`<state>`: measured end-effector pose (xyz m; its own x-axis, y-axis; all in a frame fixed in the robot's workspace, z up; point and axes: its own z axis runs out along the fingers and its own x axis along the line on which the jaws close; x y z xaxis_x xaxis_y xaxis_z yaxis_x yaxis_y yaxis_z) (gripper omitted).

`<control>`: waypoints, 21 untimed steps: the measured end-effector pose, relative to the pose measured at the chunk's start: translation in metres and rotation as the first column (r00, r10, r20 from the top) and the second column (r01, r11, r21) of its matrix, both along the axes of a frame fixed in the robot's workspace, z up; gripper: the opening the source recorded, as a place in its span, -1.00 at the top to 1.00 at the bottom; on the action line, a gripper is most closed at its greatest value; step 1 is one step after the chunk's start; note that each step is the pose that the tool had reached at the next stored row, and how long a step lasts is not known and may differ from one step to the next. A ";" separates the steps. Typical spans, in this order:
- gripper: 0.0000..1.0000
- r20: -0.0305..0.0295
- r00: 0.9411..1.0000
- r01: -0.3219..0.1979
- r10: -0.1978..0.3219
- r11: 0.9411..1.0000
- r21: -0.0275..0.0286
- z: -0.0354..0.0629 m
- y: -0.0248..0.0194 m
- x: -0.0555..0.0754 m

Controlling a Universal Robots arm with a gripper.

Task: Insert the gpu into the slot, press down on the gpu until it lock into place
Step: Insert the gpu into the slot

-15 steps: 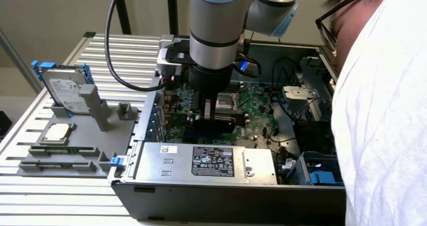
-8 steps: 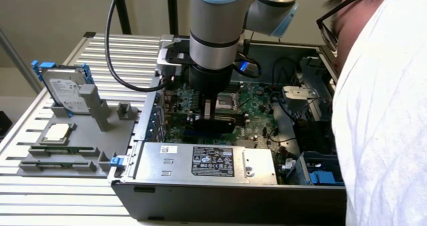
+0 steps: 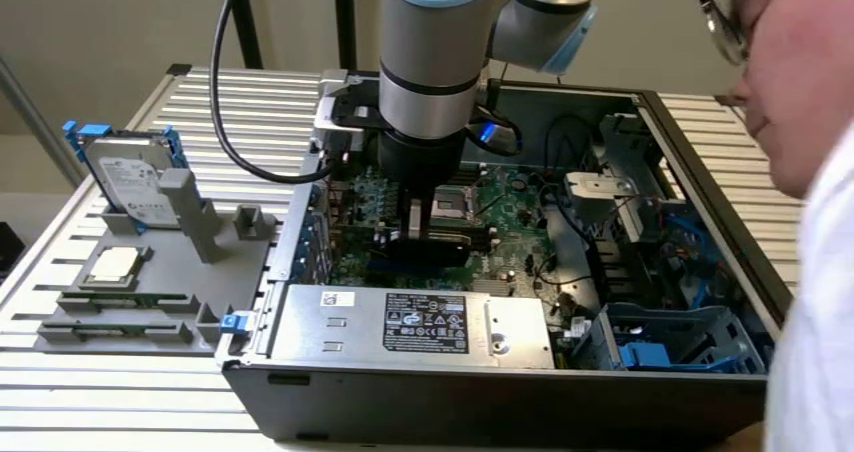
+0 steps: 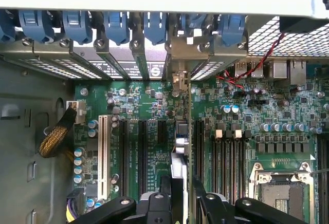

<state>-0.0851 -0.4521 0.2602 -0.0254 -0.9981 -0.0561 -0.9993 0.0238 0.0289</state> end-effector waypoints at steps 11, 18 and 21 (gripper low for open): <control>0.47 0.000 1.000 0.000 0.000 1.000 0.000 0.0000 0.0000 0.000; 0.47 0.000 1.000 0.000 0.000 1.000 0.000 0.0000 0.0000 0.000; 0.47 0.000 1.000 0.000 0.000 1.000 0.000 0.0000 0.0000 0.000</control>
